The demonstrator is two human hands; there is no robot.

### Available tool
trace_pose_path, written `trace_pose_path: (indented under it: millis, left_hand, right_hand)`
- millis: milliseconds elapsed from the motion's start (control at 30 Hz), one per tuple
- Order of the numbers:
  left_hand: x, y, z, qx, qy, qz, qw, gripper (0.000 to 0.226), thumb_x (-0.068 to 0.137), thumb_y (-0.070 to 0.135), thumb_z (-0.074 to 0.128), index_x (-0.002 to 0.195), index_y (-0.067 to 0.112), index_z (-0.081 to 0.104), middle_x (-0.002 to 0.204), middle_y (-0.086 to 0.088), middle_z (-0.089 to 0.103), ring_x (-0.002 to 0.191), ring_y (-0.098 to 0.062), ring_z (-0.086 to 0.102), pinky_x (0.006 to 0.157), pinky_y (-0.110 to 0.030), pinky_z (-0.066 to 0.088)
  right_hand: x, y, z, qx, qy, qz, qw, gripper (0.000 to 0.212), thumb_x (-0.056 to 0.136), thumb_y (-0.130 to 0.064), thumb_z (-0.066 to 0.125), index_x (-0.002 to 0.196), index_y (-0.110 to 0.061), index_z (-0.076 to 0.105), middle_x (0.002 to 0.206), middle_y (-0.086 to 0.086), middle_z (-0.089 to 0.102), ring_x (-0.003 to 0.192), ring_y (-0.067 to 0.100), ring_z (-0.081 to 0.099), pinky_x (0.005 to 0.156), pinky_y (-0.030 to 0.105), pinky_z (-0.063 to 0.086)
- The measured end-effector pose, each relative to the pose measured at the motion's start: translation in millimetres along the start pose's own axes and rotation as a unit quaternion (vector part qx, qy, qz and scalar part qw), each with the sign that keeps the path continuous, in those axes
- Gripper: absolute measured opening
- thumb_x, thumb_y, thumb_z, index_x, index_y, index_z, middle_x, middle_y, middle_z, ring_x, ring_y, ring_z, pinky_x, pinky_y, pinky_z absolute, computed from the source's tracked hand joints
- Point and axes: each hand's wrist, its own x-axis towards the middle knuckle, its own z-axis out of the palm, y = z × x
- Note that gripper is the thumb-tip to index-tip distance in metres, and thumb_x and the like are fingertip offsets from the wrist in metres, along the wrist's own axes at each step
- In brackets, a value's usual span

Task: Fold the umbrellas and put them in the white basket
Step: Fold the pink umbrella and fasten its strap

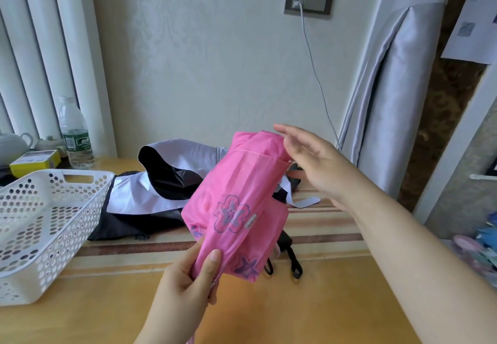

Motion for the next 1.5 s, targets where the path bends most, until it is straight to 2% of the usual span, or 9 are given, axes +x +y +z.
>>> trace_pose_path:
  millis: [100, 300, 467, 667, 933, 1033, 1233, 1400, 1500]
  left_hand:
    - [13, -4, -2, 0.050, 0.002, 0.035, 0.998, 0.037, 0.077, 0.048, 0.055, 0.092, 0.015, 0.064, 0.045, -0.003, 0.050, 0.043, -0.010, 0.046, 0.046, -0.019, 0.038]
    - [62, 2, -11, 0.132, 0.013, 0.096, 0.987, 0.053, 0.081, 0.057, 0.052, 0.113, 0.018, 0.065, 0.048, 0.006, 0.047, 0.046, -0.007, 0.041, 0.048, -0.017, 0.036]
    - [93, -2, -18, 0.149, 0.007, 0.116, 0.982, 0.050, 0.074, 0.065, 0.047, 0.120, 0.048, 0.057, 0.050, 0.007, 0.046, 0.049, -0.009, 0.041, 0.047, -0.021, 0.039]
    - [95, -26, -18, 0.130, 0.022, 0.096, 0.987, 0.051, 0.081, 0.045, 0.054, 0.128, 0.025, 0.060, 0.049, 0.011, 0.048, 0.048, -0.005, 0.037, 0.047, -0.016, 0.035]
    - [94, -37, -32, 0.080, 0.010, 0.064, 0.995, 0.040, 0.084, 0.041, 0.049, 0.102, 0.009, 0.065, 0.050, 0.005, 0.043, 0.048, -0.007, 0.040, 0.047, -0.016, 0.034]
    - [91, -33, -32, 0.072, -0.001, 0.074, 0.995, 0.024, 0.086, 0.039, 0.047, 0.086, 0.026, 0.067, 0.050, 0.000, 0.049, 0.047, -0.006, 0.045, 0.048, -0.016, 0.037]
    - [89, -29, -27, 0.058, -0.003, 0.112, 0.992, 0.028, 0.086, 0.037, 0.047, 0.066, 0.045, 0.064, 0.048, -0.003, 0.050, 0.045, -0.005, 0.044, 0.048, -0.015, 0.036]
    - [90, -35, -29, 0.093, 0.028, 0.131, 0.987, 0.037, 0.080, 0.054, 0.049, 0.099, 0.032, 0.071, 0.048, -0.002, 0.046, 0.045, -0.005, 0.041, 0.046, -0.018, 0.036]
    - [90, -41, -32, 0.118, 0.047, 0.138, 0.982, 0.039, 0.077, 0.060, 0.047, 0.114, 0.054, 0.057, 0.055, -0.008, 0.052, 0.049, -0.006, 0.043, 0.047, -0.027, 0.040]
  right_hand:
    - [15, 4, 5, -0.053, 0.013, -0.010, 0.998, 0.019, 0.095, -0.036, 0.054, 0.113, -0.041, 0.056, 0.109, -0.025, 0.059, 0.103, -0.008, 0.057, 0.093, 0.018, 0.047]
    - [44, 3, -5, 0.039, 0.040, -0.030, 0.998, 0.022, 0.094, -0.014, 0.059, 0.108, -0.031, 0.059, 0.102, -0.017, 0.061, 0.086, 0.000, 0.065, 0.089, 0.034, 0.056]
    - [67, 3, -15, 0.013, -0.015, -0.021, 1.000, 0.019, 0.093, -0.014, 0.060, 0.107, -0.028, 0.061, 0.095, -0.019, 0.063, 0.085, -0.001, 0.064, 0.093, 0.034, 0.054]
    - [77, 18, -11, -0.089, -0.051, -0.007, 0.995, 0.035, 0.091, -0.022, 0.064, 0.125, -0.021, 0.057, 0.116, -0.011, 0.063, 0.100, 0.003, 0.065, 0.100, 0.036, 0.050]
    - [78, 19, -3, -0.059, -0.093, -0.026, 0.994, 0.030, 0.078, -0.031, 0.067, 0.105, -0.020, 0.061, 0.100, -0.015, 0.066, 0.096, 0.013, 0.067, 0.099, 0.045, 0.050]
    - [77, 19, 3, -0.056, -0.058, -0.019, 0.997, 0.039, 0.074, -0.033, 0.068, 0.103, -0.008, 0.062, 0.101, -0.011, 0.070, 0.093, 0.013, 0.069, 0.094, 0.043, 0.054]
    - [77, 19, 5, -0.135, -0.011, -0.040, 0.990, 0.026, 0.086, -0.026, 0.069, 0.105, -0.037, 0.055, 0.112, -0.012, 0.060, 0.084, 0.000, 0.067, 0.086, 0.030, 0.055]
    - [82, -1, 5, -0.231, -0.066, -0.014, 0.971, 0.024, 0.089, -0.036, 0.064, 0.113, -0.034, 0.058, 0.108, -0.028, 0.058, 0.093, -0.020, 0.052, 0.088, 0.013, 0.041]
    - [84, -9, 7, -0.166, -0.019, 0.020, 0.986, 0.019, 0.087, -0.041, 0.065, 0.097, -0.024, 0.067, 0.099, -0.007, 0.070, 0.090, 0.000, 0.061, 0.084, 0.019, 0.046]
